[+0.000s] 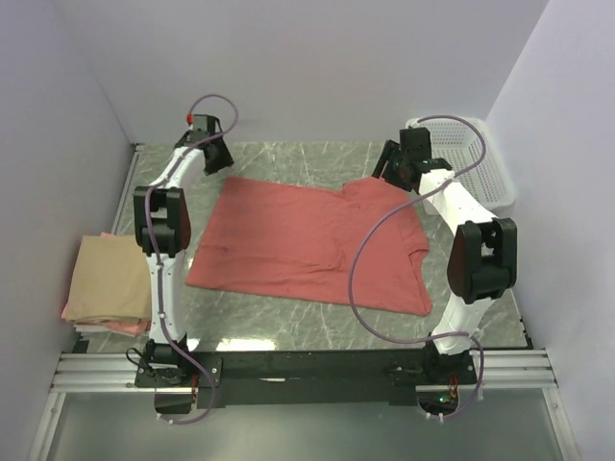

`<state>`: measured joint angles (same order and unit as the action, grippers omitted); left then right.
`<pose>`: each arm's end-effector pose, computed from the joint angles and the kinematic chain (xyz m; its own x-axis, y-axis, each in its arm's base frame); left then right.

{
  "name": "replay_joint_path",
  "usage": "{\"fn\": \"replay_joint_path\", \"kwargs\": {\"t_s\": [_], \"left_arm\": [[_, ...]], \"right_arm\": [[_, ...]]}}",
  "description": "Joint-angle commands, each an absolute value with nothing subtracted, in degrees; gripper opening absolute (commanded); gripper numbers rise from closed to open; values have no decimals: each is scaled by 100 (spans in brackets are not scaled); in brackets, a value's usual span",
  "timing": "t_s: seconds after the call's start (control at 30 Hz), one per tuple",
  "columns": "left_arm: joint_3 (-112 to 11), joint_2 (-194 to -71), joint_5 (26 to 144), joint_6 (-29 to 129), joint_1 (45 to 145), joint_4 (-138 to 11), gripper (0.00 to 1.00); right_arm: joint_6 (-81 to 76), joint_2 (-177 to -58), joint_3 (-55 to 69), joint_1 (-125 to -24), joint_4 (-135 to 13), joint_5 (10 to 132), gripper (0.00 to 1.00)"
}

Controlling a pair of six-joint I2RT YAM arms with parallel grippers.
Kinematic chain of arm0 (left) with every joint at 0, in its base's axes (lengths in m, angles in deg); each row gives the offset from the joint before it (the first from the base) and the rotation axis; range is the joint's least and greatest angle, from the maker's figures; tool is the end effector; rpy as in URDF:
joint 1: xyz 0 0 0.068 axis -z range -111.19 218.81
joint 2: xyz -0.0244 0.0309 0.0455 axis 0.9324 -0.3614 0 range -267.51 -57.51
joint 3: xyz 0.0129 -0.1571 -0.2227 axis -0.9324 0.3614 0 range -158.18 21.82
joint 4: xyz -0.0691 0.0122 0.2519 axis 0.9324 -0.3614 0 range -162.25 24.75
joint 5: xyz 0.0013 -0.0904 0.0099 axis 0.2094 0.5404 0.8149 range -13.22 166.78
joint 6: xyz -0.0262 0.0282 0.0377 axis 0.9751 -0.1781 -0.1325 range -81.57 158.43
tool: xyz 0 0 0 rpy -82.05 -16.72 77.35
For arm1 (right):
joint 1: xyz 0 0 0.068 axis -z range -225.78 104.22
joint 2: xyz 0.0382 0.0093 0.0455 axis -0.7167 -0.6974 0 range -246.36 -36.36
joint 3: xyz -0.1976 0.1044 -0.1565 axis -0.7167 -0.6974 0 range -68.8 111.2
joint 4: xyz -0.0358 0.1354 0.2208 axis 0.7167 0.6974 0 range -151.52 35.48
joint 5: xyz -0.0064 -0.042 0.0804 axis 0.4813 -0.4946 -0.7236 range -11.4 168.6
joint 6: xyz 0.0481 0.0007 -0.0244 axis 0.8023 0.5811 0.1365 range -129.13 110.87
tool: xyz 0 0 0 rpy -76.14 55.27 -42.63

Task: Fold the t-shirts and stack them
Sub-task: Fold the tshirt

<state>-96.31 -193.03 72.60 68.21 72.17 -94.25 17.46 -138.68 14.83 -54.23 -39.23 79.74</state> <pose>0.5349 -0.0287 0.2033 -0.6314 -0.4591 -0.6249 -0.3519 0.8878 -0.2967 0.4062 0.0595 0.2778 -0.6391 0.3575 -0.6809 0.1724 0.9295 0.3262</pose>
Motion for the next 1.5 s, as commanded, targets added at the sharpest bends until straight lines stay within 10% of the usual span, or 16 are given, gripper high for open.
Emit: {"fn": "replay_joint_path", "kwargs": {"t_s": [0.0, 0.8, 1.23, 1.47], "left_arm": [[-9947, -19347, 6984, 6374, 7391, -9531, 52], [-10096, -19796, 6114, 6190, 7813, -9786, 41], [-10158, -19778, 5447, 6409, 7761, -9795, 0], [-9912, -19559, 5402, 6401, 7550, -9619, 0]], "right_arm": [[1627, -14033, 1830, -5536, -4042, 8062, 71], [1601, -14297, 1707, -5747, -4095, 8027, 70], [1364, -14683, 2136, -5738, -3779, 8246, 70], [1047, -15553, 3242, -5624, -3225, 8510, 70]]}}
